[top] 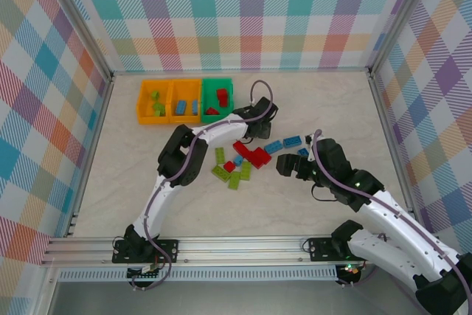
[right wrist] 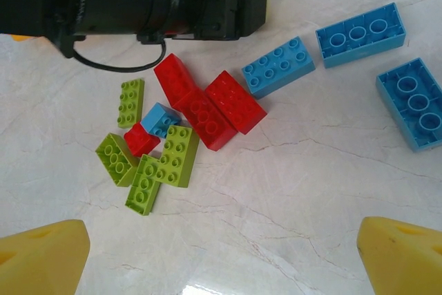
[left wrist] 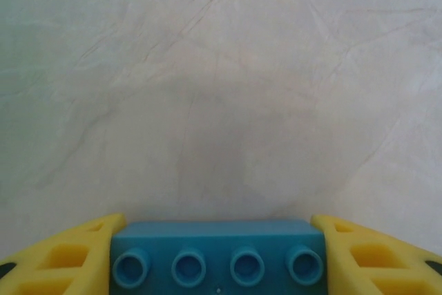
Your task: Sort the legos into containers by color
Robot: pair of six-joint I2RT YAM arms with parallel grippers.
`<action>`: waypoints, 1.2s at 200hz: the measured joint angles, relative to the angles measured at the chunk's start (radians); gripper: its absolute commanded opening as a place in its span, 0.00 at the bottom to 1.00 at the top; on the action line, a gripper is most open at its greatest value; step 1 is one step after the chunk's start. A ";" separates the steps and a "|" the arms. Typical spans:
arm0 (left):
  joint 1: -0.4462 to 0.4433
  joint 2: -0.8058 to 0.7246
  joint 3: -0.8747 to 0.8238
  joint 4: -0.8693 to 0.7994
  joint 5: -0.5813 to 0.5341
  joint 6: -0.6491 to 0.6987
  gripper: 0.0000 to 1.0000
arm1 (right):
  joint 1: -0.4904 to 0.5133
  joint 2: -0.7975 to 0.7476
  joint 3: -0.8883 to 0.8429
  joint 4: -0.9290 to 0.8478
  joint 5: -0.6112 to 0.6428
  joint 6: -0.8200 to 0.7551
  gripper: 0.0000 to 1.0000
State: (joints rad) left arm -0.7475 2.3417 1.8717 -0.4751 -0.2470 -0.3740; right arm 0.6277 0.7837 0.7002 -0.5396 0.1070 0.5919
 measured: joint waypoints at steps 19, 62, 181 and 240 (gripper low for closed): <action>0.009 -0.082 -0.047 -0.015 -0.001 0.000 0.45 | 0.000 0.000 0.000 0.000 -0.003 0.000 1.00; 0.133 -0.329 -0.065 -0.001 -0.040 0.001 0.44 | 0.000 -0.006 0.000 0.000 -0.006 0.001 1.00; 0.526 -0.131 0.022 -0.060 -0.019 -0.029 0.69 | 0.000 -0.039 -0.001 0.019 -0.021 0.016 1.00; 0.520 -0.262 -0.094 -0.064 0.078 -0.084 0.80 | 0.000 0.011 -0.001 0.026 -0.033 0.023 1.00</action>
State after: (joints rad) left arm -0.2272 2.0792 1.7779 -0.5396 -0.1688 -0.4583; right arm 0.6277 0.7948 0.6994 -0.5133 0.0738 0.6144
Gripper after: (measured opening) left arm 0.803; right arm 0.997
